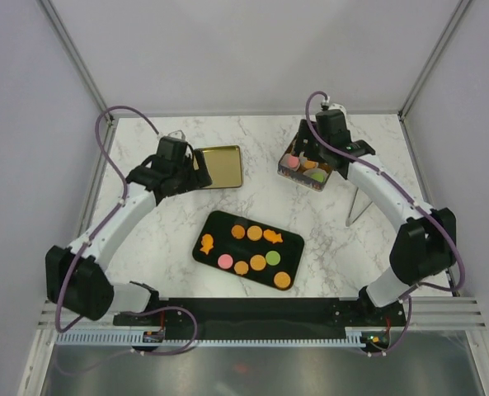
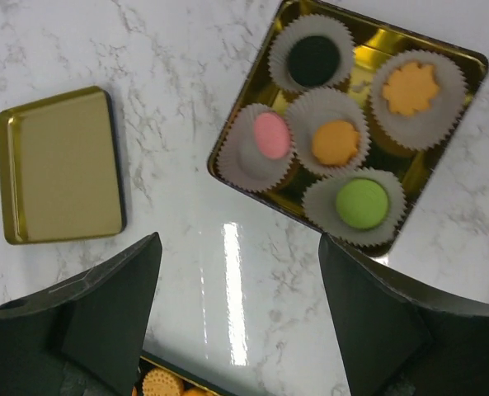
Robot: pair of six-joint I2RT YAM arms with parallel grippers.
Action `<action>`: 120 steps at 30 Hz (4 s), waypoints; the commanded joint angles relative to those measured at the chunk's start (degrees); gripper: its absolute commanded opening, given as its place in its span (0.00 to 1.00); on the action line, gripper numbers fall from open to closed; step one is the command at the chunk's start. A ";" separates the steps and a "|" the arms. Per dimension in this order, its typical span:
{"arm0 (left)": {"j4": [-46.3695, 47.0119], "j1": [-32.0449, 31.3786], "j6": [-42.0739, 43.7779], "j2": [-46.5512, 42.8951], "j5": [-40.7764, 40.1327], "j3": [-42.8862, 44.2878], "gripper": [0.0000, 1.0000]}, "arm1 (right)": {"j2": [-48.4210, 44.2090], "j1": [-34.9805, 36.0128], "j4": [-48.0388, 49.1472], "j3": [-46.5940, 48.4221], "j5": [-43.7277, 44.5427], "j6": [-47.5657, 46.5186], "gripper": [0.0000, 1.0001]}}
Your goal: Pack the cookies
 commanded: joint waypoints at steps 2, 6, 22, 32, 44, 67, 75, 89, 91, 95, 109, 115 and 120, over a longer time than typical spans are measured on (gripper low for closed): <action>3.88 7.52 -1.15 12.25 1.53 7.15 0.84 | 7.81 2.11 -0.12 8.83 -5.20 -2.72 0.85; 5.29 11.57 3.07 24.99 4.26 15.92 0.75 | 11.86 2.64 0.14 11.84 -8.10 -3.07 0.83; 8.02 17.73 8.70 47.07 10.24 26.67 0.49 | 14.94 2.82 4.36 7.36 -14.17 -5.88 0.81; 7.93 18.17 9.93 50.15 12.70 28.96 0.08 | 19.86 3.17 7.52 10.61 -23.22 -6.32 0.81; 7.49 18.00 10.63 38.91 17.97 27.56 0.02 | 28.39 3.26 8.75 22.21 -31.66 -7.11 0.83; 12.40 11.49 7.56 25.19 25.80 18.95 0.02 | 32.70 1.50 17.45 26.70 -47.39 7.03 0.69; 17.68 10.26 7.82 21.59 27.47 15.78 0.02 | 28.40 -0.34 22.01 20.03 -50.83 12.22 0.36; 21.55 -0.09 23.09 5.60 8.00 10.42 0.90 | 27.42 -5.61 19.58 21.24 -53.29 22.42 0.00; 25.22 -7.53 32.57 2.27 0.63 7.54 0.91 | 27.95 -6.06 16.94 23.61 -53.29 22.51 0.00; 35.57 -16.71 45.59 -0.56 -9.15 -0.03 0.94 | 27.51 -6.76 15.26 25.20 -52.85 23.47 0.00; 105.70 -26.83 94.03 10.24 -11.56 -26.50 0.96 | 21.63 -6.59 13.24 22.22 -51.36 25.32 0.00; 113.12 -26.39 103.17 19.72 -9.71 -22.37 0.95 | 19.34 -5.71 12.01 20.19 -50.65 24.70 0.00; 114.18 -26.21 109.94 23.51 -7.86 -19.83 0.93 | 18.29 -5.36 10.43 19.49 -50.21 23.83 0.00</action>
